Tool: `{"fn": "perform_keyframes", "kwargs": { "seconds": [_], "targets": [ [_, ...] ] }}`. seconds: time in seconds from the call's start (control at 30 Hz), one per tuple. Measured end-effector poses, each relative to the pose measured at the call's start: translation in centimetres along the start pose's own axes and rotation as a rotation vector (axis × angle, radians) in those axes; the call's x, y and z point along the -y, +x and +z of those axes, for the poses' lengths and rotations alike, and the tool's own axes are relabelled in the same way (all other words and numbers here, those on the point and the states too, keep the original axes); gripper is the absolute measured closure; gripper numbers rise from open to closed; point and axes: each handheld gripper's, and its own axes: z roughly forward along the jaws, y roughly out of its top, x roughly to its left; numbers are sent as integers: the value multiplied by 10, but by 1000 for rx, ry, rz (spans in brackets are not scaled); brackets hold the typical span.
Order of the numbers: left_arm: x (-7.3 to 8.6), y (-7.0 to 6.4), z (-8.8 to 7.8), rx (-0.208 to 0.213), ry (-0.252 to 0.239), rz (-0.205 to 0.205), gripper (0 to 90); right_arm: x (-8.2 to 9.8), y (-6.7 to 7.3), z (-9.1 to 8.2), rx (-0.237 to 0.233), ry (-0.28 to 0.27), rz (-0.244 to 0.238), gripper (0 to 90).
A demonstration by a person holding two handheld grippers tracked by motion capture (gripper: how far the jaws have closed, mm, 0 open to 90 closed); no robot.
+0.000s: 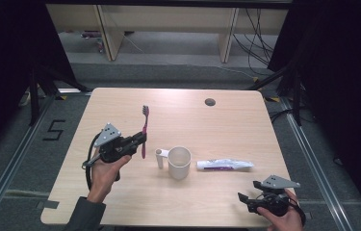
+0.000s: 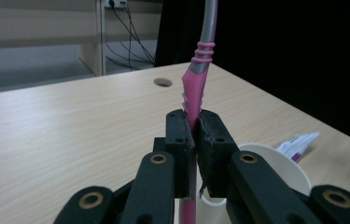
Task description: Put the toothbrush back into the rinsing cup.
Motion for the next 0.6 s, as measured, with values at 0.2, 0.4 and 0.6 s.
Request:
{"fn": "perform_keyframes", "kwargs": {
  "seconds": [0.2,0.4,0.6],
  "targets": [
    [-7,-8,7,19,-22,21,830,-1,-2,0,2,-9,-36,229],
    [-10,-13,16,30,-30,20,830,-1,-2,0,3,-14,-36,229],
    [-9,-15,26,36,-28,17,830,-1,-3,1,4,-13,-40,229]
  ]
}}
